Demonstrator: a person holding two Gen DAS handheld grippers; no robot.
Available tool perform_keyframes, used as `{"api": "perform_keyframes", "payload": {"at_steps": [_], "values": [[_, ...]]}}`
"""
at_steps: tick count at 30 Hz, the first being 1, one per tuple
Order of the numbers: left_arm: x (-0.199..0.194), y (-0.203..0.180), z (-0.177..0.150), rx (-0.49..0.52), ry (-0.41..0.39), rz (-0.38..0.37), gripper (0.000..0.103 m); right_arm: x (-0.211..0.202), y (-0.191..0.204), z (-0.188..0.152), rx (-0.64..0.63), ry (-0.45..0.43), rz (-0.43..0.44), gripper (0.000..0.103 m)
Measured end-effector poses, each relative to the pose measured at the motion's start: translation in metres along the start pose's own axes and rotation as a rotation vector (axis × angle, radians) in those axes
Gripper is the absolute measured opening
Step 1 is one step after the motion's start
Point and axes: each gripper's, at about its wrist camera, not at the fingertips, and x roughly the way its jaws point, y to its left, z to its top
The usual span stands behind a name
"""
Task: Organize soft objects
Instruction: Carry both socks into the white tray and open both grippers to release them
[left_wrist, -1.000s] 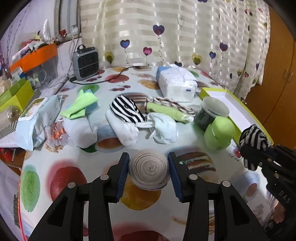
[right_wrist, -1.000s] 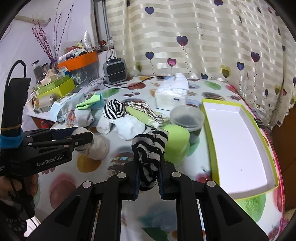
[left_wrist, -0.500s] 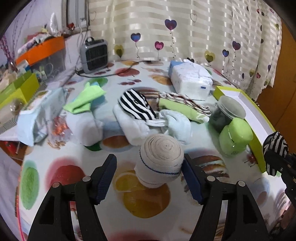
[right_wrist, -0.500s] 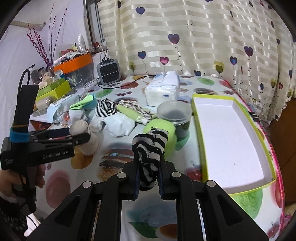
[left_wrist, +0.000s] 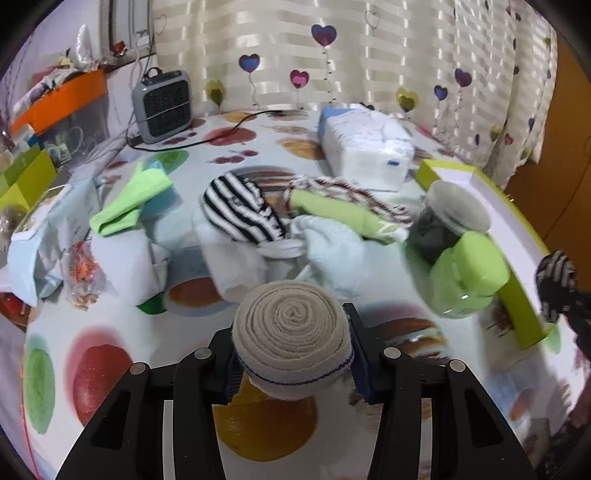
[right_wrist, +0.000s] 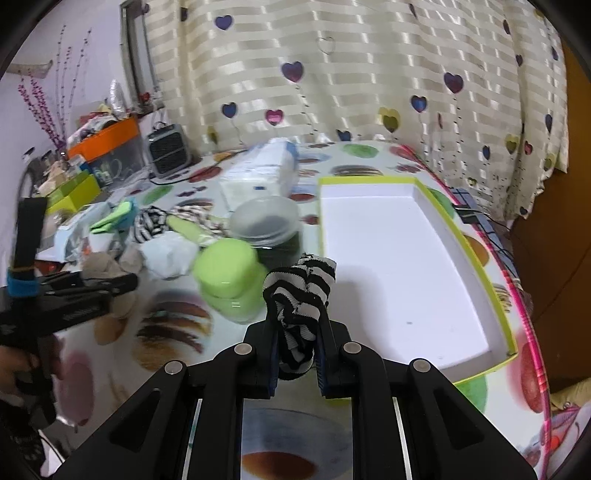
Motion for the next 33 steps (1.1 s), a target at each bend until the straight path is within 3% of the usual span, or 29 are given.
{"api": "perform_keyframes", "payload": {"at_steps": [8,13,18,26,33], "values": [[-0.032,-0.038,0.023,0.074,-0.073,-0.110,0.046,0.012,-0.034,0.003,0.025,0.034,-0.074,0.016],[-0.040,-0.073,0.041,0.130,-0.095,-0.192,0.046,0.022,-0.043,0.000,0.022,0.081,-0.075,0.016],[-0.041,-0.110,0.052,0.182,-0.094,-0.268,0.046,0.028,-0.043,-0.015,0.038,0.162,0.022,0.016],[-0.021,-0.162,0.056,0.263,-0.040,-0.341,0.047,0.014,-0.028,-0.028,0.005,0.197,0.108,0.016],[0.003,-0.195,0.058,0.297,0.012,-0.367,0.047,0.005,-0.043,-0.024,-0.008,0.159,-0.036,0.018]]}}
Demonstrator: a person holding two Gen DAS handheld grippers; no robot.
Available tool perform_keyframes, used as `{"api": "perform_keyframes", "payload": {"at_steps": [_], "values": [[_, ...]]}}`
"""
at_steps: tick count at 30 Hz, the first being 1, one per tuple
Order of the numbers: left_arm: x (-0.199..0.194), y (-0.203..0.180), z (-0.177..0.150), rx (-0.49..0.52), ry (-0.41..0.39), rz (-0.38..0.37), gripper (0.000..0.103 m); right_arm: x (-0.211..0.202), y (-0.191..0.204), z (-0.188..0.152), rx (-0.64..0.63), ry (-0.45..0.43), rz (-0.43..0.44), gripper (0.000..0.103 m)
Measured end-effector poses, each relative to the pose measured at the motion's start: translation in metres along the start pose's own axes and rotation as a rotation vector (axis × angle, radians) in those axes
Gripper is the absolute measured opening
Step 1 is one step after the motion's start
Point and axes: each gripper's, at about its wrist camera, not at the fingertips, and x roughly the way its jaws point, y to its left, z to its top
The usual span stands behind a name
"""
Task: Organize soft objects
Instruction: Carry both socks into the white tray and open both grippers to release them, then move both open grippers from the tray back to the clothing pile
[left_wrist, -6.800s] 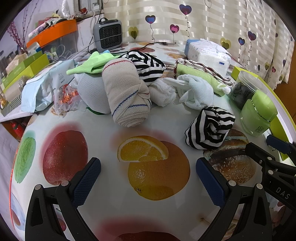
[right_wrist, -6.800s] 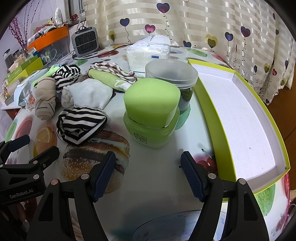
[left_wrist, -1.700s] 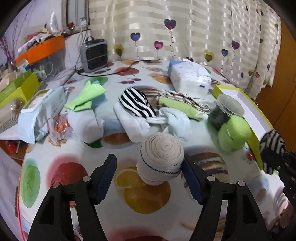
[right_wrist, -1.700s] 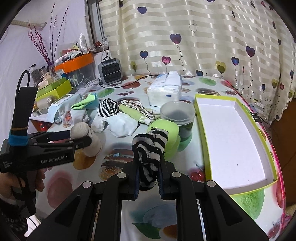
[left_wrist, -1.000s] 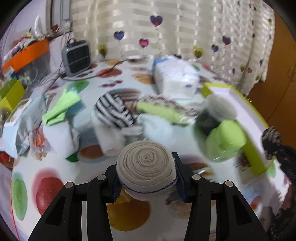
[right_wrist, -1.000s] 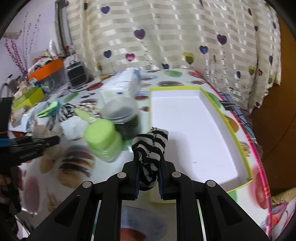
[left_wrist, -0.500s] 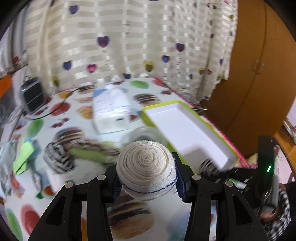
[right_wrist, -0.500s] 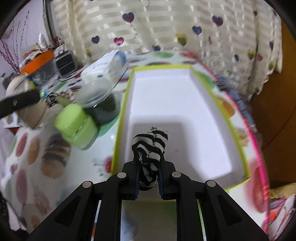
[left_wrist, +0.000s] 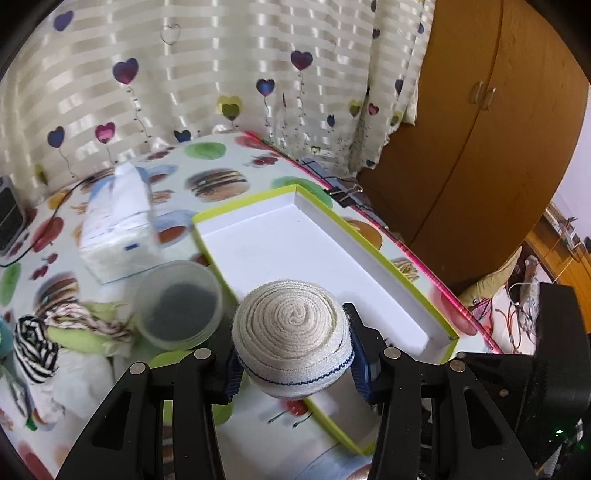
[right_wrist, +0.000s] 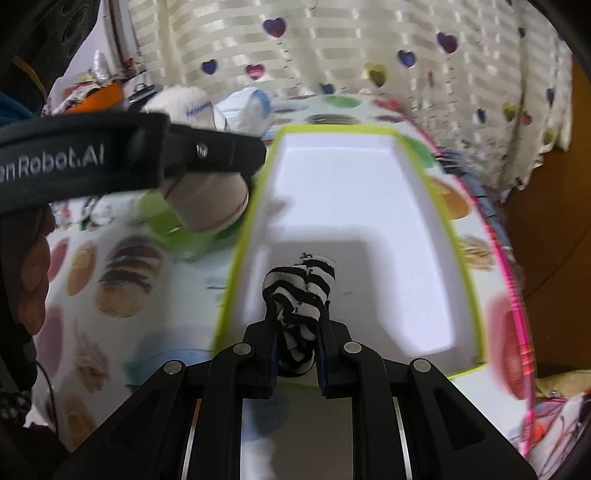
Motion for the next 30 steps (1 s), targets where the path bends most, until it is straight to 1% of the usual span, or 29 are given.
{"api": "perform_keyframes", "payload": {"at_steps": [2,4,8,9,11,12,13,15,18,21,27,30], "values": [[0.008,-0.003,0.003,0.001,0.007,-0.011,0.047,0.000,-0.007,0.001,0.016,-0.004,-0.026,0.018],[0.016,-0.007,0.006,0.004,0.005,-0.013,0.047,0.000,-0.013,0.003,0.038,-0.008,-0.051,0.021],[0.030,-0.009,0.007,0.002,0.043,-0.031,0.047,0.001,-0.022,0.004,0.059,-0.008,-0.062,0.024],[0.033,-0.009,0.007,-0.004,0.047,-0.029,0.047,0.002,-0.023,0.004,0.062,-0.008,-0.059,0.026],[0.036,-0.008,0.007,-0.016,0.048,-0.043,0.047,0.002,-0.024,0.005,0.065,-0.012,-0.051,0.035],[0.037,-0.008,0.008,-0.024,0.046,-0.048,0.047,0.002,-0.024,0.005,0.064,-0.011,-0.051,0.045],[0.037,-0.008,0.008,-0.025,0.044,-0.048,0.047,0.002,-0.024,0.005,0.063,-0.015,-0.049,0.050],[0.038,-0.007,0.008,-0.025,0.049,-0.044,0.049,0.002,-0.025,0.005,0.065,-0.016,-0.047,0.051],[0.038,-0.006,0.008,-0.032,0.049,-0.047,0.049,0.004,-0.025,0.004,0.066,-0.013,-0.054,0.051],[0.038,-0.005,0.008,-0.030,0.046,-0.050,0.053,0.003,-0.025,0.004,0.076,-0.015,-0.053,0.051],[0.030,-0.005,0.006,-0.029,0.037,-0.058,0.061,-0.006,-0.024,0.005,0.085,-0.044,-0.061,0.051],[0.021,-0.004,0.005,-0.029,0.025,-0.048,0.062,-0.011,-0.023,0.007,0.087,-0.063,-0.051,0.051]]}}
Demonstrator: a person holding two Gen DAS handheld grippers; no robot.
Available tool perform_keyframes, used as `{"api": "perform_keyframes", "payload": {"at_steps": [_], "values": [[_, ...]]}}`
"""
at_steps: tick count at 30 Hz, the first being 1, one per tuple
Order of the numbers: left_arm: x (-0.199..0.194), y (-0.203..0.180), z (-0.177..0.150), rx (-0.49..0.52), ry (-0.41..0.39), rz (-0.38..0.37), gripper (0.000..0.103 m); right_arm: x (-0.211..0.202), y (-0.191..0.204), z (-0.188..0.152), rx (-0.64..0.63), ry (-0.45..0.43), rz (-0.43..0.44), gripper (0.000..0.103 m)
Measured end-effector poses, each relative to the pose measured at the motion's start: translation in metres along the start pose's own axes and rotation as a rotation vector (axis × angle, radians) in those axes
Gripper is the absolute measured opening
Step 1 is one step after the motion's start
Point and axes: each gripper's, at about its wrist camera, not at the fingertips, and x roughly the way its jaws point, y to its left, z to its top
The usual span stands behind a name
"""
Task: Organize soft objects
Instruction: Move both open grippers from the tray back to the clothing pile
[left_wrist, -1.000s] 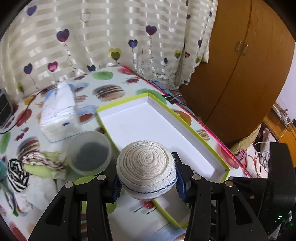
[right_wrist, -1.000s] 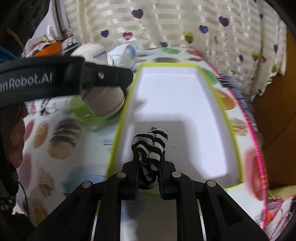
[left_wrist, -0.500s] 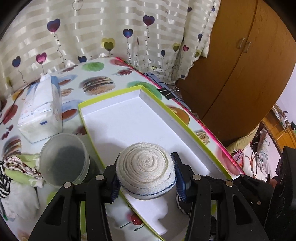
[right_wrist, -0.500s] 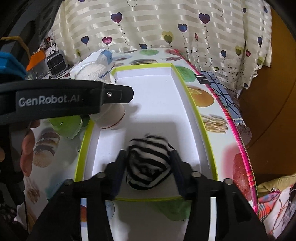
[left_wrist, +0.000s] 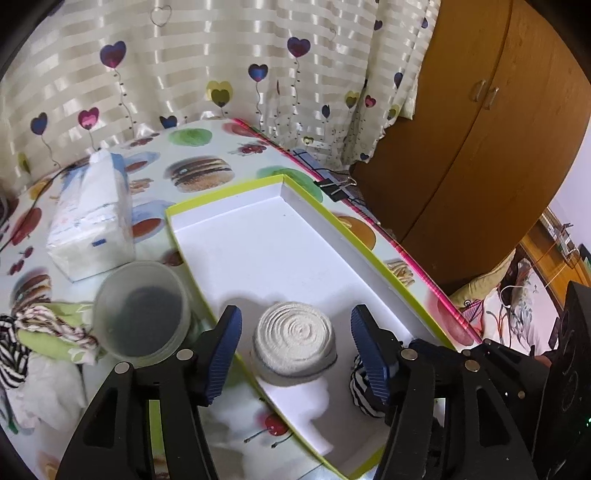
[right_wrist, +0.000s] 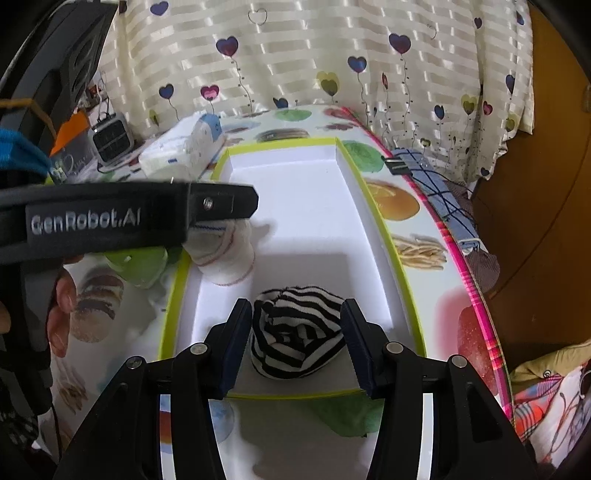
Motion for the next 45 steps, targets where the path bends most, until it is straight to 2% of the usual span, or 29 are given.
{"api": "perform_keyframes", "payload": {"at_steps": [10,16,19,25,29,33,41,45], "values": [[-0.051,0.019,-0.014,-0.022,-0.072,0.048,0.062,-0.015,0.012,0.001,-0.027,-0.063,-0.001,0.051],[-0.082,0.045,-0.034,-0.059,-0.104,0.106,0.062,-0.023,0.028,0.004,-0.053,-0.096,0.032,0.051],[-0.098,0.063,-0.050,-0.077,-0.127,0.158,0.065,-0.022,0.040,0.005,-0.073,-0.078,0.013,0.051],[-0.120,0.106,-0.079,-0.163,-0.137,0.231,0.066,-0.021,0.061,0.008,-0.042,-0.079,0.101,0.051],[-0.130,0.133,-0.093,-0.226,-0.132,0.261,0.067,-0.024,0.085,0.011,-0.111,-0.121,0.095,0.051],[-0.142,0.156,-0.109,-0.270,-0.142,0.301,0.067,-0.017,0.105,0.017,-0.116,-0.100,0.165,0.051],[-0.159,0.211,-0.133,-0.425,-0.142,0.333,0.067,-0.001,0.147,0.030,-0.179,-0.097,0.238,0.051],[-0.170,0.234,-0.136,-0.458,-0.155,0.383,0.067,0.010,0.175,0.037,-0.250,-0.092,0.244,0.051]]}}
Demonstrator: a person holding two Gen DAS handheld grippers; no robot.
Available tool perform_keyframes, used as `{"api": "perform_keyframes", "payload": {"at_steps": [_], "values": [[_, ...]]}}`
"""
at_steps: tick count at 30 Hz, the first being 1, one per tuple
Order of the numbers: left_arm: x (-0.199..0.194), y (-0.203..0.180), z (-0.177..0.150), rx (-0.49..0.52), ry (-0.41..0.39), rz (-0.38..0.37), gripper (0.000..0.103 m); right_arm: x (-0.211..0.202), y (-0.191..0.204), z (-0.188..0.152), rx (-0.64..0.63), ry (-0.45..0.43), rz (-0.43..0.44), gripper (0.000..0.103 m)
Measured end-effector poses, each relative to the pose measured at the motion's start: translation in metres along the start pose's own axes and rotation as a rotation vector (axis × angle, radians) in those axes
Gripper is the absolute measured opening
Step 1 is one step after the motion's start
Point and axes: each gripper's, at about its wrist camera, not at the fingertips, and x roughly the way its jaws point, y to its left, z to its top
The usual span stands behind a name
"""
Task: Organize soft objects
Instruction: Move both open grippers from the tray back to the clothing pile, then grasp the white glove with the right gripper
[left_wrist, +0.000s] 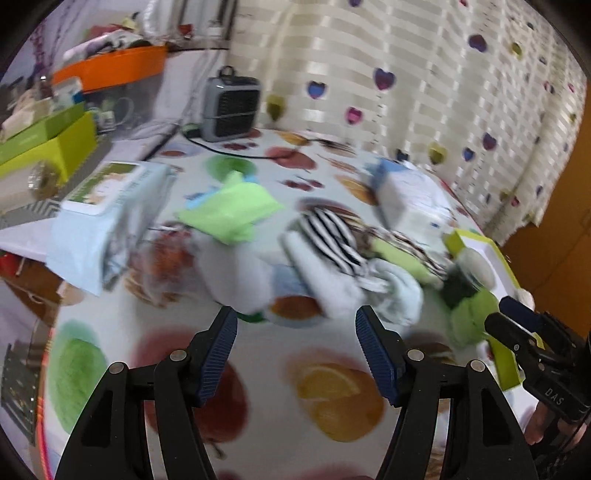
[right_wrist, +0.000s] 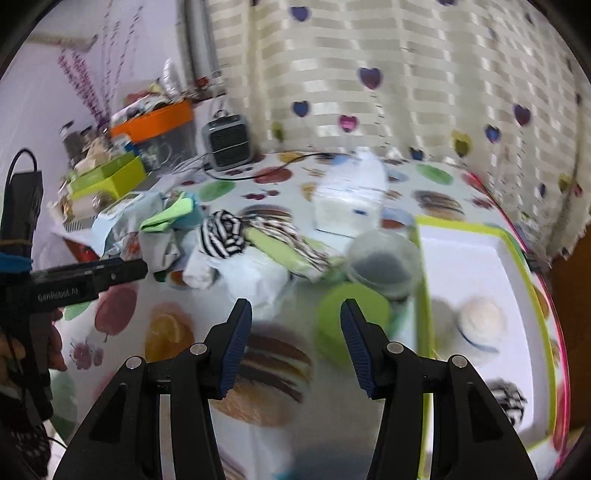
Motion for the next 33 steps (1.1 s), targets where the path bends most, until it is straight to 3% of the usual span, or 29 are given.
{"api": "perform_keyframes", "payload": {"at_steps": [14,23,28,33], "values": [[0.019,0.046,0.022,-0.056,0.006,0.020,0.067,0.065,0.032,0.017,-0.065,0.095,0.035,0.051],[0.024,0.052,0.037,-0.039,-0.004,0.031,0.067,0.095,0.046,0.018,-0.124,0.143,-0.010,0.051],[0.026,0.051,0.040,-0.012,0.027,0.034,0.067,0.100,0.047,0.019,-0.139,0.145,-0.035,0.041],[0.025,0.049,0.037,0.031,0.052,0.087,0.067,0.101,0.050,0.019,-0.161,0.137,-0.061,0.034]]}}
